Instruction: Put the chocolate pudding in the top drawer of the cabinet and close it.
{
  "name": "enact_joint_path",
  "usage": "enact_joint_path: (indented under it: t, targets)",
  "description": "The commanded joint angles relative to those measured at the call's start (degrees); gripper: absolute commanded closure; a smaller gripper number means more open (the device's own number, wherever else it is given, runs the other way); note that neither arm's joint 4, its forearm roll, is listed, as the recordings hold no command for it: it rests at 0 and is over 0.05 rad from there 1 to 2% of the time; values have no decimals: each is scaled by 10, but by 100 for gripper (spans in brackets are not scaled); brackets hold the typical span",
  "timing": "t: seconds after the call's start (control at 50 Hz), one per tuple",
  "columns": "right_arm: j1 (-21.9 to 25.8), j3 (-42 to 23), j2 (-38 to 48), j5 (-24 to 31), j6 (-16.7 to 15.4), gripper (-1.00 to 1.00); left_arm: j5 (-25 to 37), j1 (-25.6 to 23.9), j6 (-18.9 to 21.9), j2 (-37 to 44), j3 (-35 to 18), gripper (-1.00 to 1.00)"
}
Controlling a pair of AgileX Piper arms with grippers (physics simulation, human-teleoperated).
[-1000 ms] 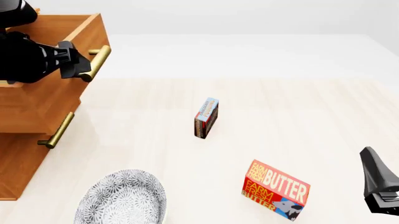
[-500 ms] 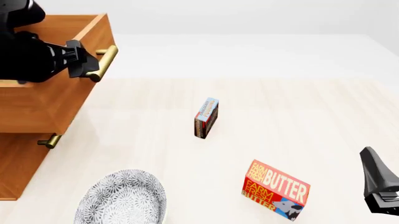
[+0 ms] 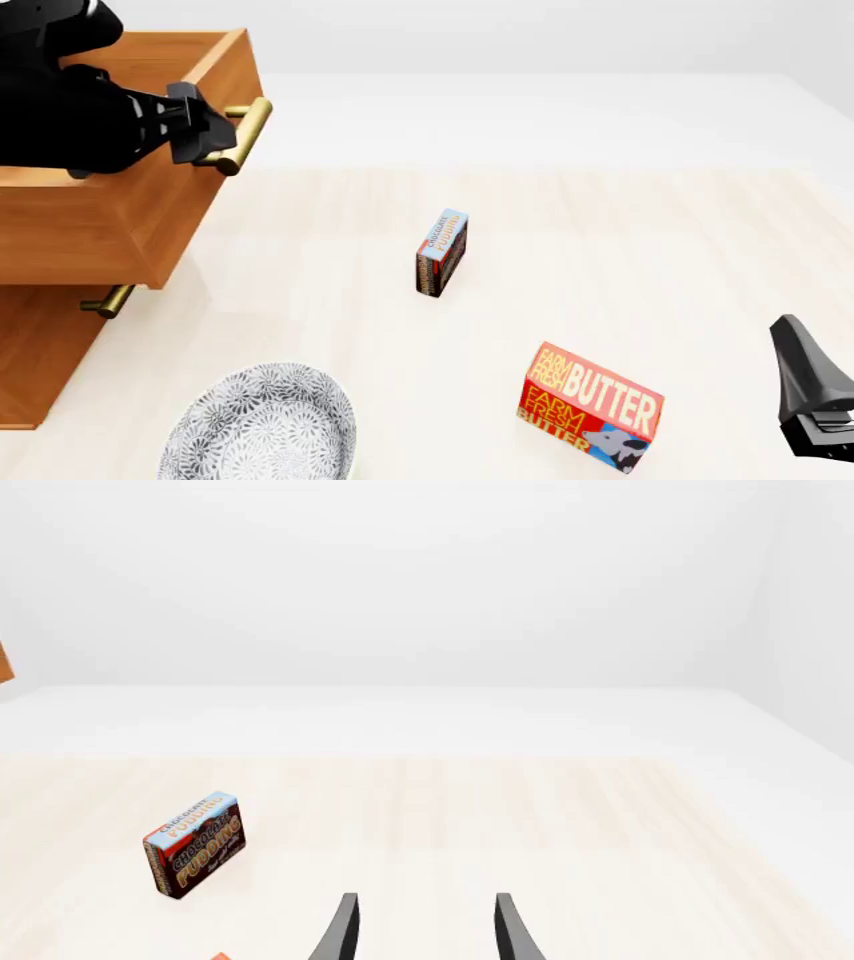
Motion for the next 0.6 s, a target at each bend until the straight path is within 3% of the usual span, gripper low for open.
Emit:
enact_joint_path:
  t: [0.02,0.6]
  targets:
    - [0,0,0,0,0,-100,-11,-10,7,33,14,-100]
    - [0,0,0,0,0,-100,-42,-49,-10,36,28,-100]
